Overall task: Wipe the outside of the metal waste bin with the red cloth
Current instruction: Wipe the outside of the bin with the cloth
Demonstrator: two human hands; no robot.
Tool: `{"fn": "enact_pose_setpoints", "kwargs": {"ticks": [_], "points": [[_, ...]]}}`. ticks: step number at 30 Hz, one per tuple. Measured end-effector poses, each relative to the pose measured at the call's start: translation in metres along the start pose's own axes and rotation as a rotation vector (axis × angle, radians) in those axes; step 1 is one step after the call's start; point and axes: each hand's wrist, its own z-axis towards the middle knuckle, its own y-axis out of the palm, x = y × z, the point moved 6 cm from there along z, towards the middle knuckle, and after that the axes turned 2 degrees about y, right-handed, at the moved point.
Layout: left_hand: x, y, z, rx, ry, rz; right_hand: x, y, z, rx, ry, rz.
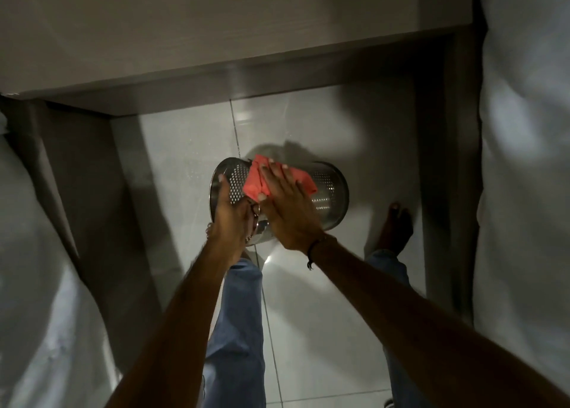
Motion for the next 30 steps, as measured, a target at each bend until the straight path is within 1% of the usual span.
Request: {"fn": "enact_pose_setpoints", "kwargs": {"ticks": [3, 4, 5, 7, 9, 10, 11, 13, 15, 17, 18, 20, 21, 22, 24, 25, 26, 27, 29, 30], "points": [[0.022, -0.003, 0.012, 0.035, 0.041, -0.011, -0.007, 0.028, -0.037, -0.078, -0.103, -0.105], [0.025, -0.001, 0.013, 0.037, 0.045, -0.021, -0.007, 0.033, -0.044, -0.099, -0.105, -0.109], [0.027, 0.001, 0.012, 0.045, 0.057, -0.024, -0.007, 0.031, -0.039, -0.089, -0.092, -0.094], [0.02, 0.002, 0.007, 0.078, 0.071, 0.015, -0.006, 0.01, -0.012, -0.007, -0.029, -0.003], [0.009, 0.005, 0.002, 0.04, 0.012, 0.09, -0.004, -0.011, 0.011, 0.047, 0.005, 0.062], [0.007, 0.004, 0.002, 0.02, -0.026, 0.114, -0.004, -0.013, 0.011, 0.058, -0.004, 0.048], [0.009, 0.001, 0.004, 0.01, -0.039, 0.104, -0.007, -0.008, 0.005, 0.047, -0.037, 0.007], [0.023, -0.004, 0.011, 0.043, -0.007, -0.015, -0.013, 0.013, -0.022, -0.021, -0.122, -0.118], [0.035, 0.001, 0.011, 0.059, 0.044, -0.076, -0.011, 0.023, -0.029, -0.065, -0.126, -0.147], [0.027, 0.004, 0.006, 0.077, 0.064, 0.026, -0.011, 0.006, -0.005, -0.021, -0.077, -0.089], [0.019, 0.006, 0.002, 0.044, 0.05, 0.1, -0.009, -0.006, 0.009, 0.0, -0.032, -0.034], [0.008, 0.01, -0.002, -0.044, -0.004, 0.156, -0.007, -0.019, 0.018, 0.018, 0.04, 0.087], [0.011, 0.005, 0.001, -0.032, 0.005, 0.152, -0.008, -0.017, 0.011, 0.015, 0.034, 0.094], [0.019, 0.001, 0.004, 0.026, 0.028, 0.105, -0.012, -0.008, -0.002, 0.005, -0.01, 0.058], [0.034, 0.0, 0.014, 0.093, 0.056, -0.059, -0.015, 0.017, -0.03, -0.067, -0.101, -0.089], [0.036, 0.001, 0.016, 0.099, 0.078, -0.074, -0.013, 0.023, -0.031, -0.083, -0.106, -0.122], [0.033, 0.003, 0.016, 0.101, 0.094, -0.03, -0.012, 0.02, -0.022, -0.064, -0.077, -0.09], [0.028, 0.005, 0.015, 0.066, 0.111, 0.051, -0.011, 0.009, -0.006, -0.024, -0.019, 0.021], [0.016, 0.015, 0.009, -0.1, 0.087, 0.131, -0.006, -0.018, 0.016, 0.064, 0.101, 0.263], [0.015, 0.015, 0.009, -0.124, 0.074, 0.141, -0.005, -0.023, 0.017, 0.092, 0.094, 0.286]]}}
